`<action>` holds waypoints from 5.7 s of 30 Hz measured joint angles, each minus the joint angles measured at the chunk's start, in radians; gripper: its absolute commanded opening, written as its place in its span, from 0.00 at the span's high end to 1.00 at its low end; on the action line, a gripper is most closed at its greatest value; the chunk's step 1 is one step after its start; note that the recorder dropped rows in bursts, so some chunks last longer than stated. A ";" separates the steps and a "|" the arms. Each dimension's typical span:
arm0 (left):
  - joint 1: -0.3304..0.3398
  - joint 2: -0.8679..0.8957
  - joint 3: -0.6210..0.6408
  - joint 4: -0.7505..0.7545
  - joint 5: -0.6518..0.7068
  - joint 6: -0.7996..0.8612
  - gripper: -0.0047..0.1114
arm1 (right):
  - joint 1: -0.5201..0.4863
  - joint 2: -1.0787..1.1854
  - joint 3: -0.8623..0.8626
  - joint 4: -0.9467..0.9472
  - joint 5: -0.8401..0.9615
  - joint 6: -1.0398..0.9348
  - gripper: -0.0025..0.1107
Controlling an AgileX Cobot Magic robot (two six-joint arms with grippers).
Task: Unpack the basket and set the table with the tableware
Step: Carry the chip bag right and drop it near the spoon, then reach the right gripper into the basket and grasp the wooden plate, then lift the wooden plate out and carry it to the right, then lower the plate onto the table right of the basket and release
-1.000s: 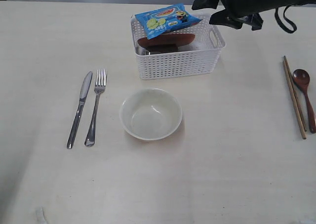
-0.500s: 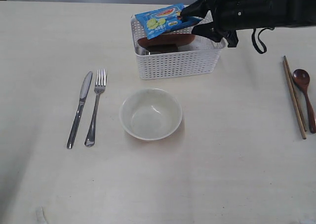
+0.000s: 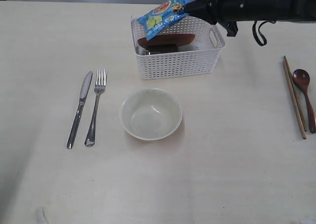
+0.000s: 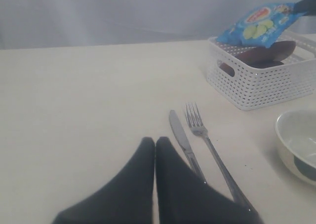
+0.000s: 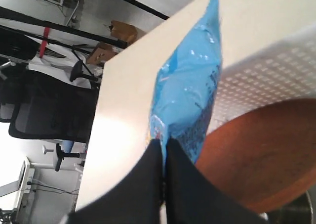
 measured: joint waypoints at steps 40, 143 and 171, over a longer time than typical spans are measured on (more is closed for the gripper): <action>0.000 0.000 0.000 0.000 0.000 0.000 0.96 | -0.463 -0.109 0.105 -0.522 -0.283 0.216 0.84; 0.000 0.000 0.000 0.000 0.000 0.000 0.96 | 0.359 -0.292 -0.305 -2.134 0.039 0.599 0.98; 0.000 0.000 0.000 0.000 0.000 0.000 0.96 | 0.200 0.073 -0.166 -2.441 -0.066 1.011 0.98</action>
